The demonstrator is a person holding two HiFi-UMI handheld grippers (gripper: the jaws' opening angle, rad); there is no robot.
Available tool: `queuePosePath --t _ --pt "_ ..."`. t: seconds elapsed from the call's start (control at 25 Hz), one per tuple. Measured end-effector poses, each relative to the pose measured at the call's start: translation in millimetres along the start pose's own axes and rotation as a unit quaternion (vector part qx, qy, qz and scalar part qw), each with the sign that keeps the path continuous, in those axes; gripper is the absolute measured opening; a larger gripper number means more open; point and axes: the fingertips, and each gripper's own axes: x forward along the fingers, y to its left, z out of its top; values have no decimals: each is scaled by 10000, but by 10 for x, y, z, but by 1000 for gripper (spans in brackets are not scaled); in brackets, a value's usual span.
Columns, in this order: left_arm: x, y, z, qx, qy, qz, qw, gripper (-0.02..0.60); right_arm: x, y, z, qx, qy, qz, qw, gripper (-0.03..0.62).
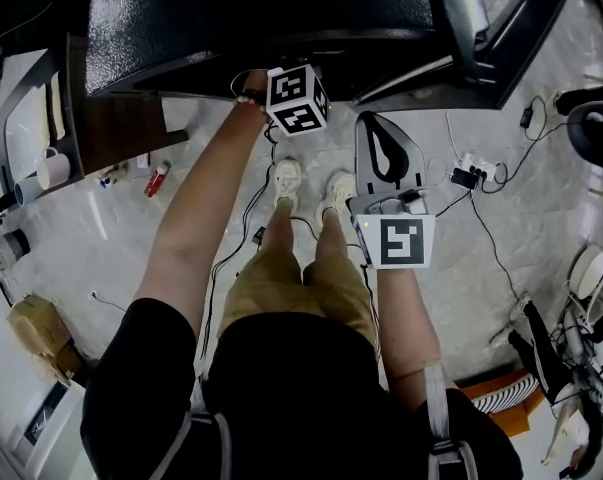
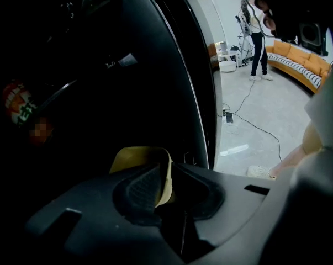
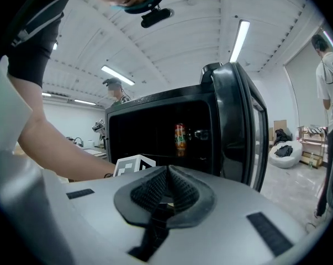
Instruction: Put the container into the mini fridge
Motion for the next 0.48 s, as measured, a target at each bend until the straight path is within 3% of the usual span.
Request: queuePosePath --t 0.2,0.48 --pt "-454 55 31 -350 -152 309 9988 69 -31 45 219 38 -201 41 9998 37" --pt "-1235 98 272 -807 -545 844 9917 69 -216 176 402 -347 -53 378 9987 37"
